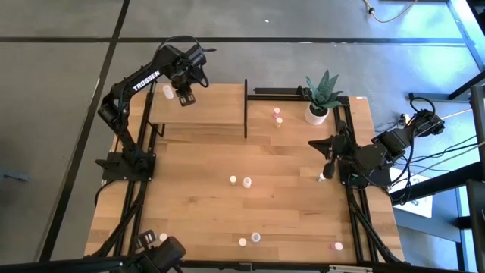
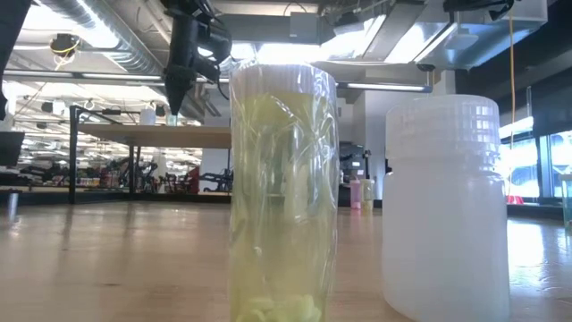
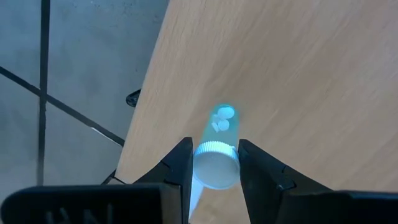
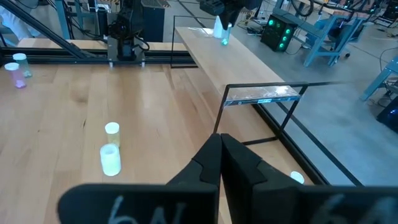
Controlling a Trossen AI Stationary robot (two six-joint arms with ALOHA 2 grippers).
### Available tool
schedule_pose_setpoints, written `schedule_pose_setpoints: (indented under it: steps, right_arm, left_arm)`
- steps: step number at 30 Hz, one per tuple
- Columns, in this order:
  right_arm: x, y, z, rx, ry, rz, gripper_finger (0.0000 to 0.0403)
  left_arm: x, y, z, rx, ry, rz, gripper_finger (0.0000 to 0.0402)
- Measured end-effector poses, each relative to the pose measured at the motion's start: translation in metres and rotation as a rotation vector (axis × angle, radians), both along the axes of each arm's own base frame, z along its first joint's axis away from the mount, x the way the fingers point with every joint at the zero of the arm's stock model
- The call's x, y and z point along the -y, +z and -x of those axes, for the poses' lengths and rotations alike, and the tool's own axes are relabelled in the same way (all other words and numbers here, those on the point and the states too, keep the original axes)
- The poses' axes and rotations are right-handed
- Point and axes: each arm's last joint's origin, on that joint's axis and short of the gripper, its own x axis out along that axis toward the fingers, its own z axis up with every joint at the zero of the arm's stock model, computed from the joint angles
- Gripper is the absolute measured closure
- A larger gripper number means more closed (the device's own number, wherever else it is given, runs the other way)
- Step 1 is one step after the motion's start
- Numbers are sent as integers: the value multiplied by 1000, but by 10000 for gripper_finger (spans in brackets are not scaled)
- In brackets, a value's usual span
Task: Pick and place medicine bottles onto shelf by color
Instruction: Put the top left blue pill bottle on the shelf
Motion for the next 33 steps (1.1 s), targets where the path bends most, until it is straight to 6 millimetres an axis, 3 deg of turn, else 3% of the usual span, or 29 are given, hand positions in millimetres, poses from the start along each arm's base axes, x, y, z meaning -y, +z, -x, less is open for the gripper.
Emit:
schedule_pose_setpoints:
  steps: [10, 24, 33]
  right_arm:
    - [0, 0, 0, 0, 0, 0, 391]
    - [0, 0, 0, 0, 0, 1, 391]
    - [0, 0, 0, 0, 0, 0, 391]
  left_arm:
    - [-1, 0, -1, 5, -9, -8, 309]
    - [-2, -2, -2, -6, 4, -30, 265]
    - [-3, -2, -2, -8, 5, -30, 259]
